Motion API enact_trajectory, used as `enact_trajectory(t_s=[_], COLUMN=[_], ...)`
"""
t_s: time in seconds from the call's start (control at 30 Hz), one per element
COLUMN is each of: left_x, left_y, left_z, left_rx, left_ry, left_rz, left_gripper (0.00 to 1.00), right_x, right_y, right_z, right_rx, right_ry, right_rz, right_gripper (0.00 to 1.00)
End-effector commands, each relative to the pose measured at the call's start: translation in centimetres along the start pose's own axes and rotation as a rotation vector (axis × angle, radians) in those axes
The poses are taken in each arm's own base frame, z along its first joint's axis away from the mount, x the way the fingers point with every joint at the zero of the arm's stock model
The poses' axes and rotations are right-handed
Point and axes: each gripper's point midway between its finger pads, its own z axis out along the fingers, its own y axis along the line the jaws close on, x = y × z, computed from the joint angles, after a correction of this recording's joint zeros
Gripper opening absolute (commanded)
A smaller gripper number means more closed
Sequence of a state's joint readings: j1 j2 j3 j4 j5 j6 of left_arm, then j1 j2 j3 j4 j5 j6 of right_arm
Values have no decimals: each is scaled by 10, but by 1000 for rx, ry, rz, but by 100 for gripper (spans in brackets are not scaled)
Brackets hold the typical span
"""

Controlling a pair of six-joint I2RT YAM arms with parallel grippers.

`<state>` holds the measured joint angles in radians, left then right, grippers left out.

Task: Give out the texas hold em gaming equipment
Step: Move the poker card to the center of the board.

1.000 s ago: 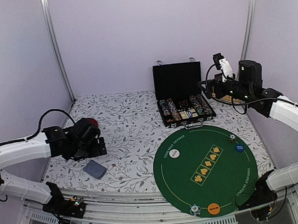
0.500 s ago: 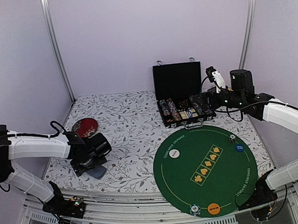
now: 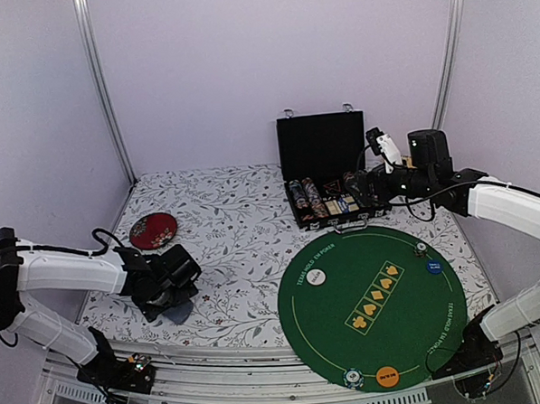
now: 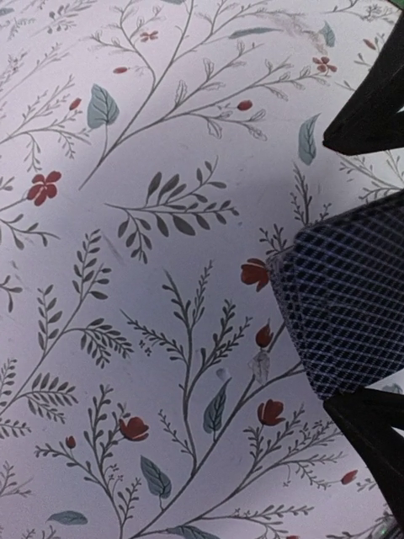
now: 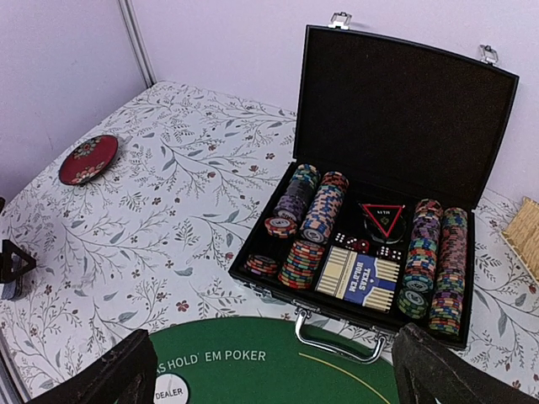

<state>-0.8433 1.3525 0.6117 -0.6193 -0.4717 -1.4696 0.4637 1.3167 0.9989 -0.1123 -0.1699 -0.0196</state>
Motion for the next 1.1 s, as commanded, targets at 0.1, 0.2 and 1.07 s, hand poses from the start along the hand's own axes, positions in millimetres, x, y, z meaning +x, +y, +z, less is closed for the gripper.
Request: enact_trajectory(t_s=[0.1,0.2,1.07], left_x=[11,12,39], left_y=[-2,6,-58], left_z=[11,11,10], left_rx=[-27,-53,196], left_ry=[42,43,126], left_rz=[10,3,462], left_gripper=[98,98,75], right_x=[7,8,5], right_y=[4,4,5], right_z=[6,7,5], right_rx=[-34,-36,-37], right_ry=[29,31,34], right_rz=[-9,-9,-26], right_gripper=[99,99,99])
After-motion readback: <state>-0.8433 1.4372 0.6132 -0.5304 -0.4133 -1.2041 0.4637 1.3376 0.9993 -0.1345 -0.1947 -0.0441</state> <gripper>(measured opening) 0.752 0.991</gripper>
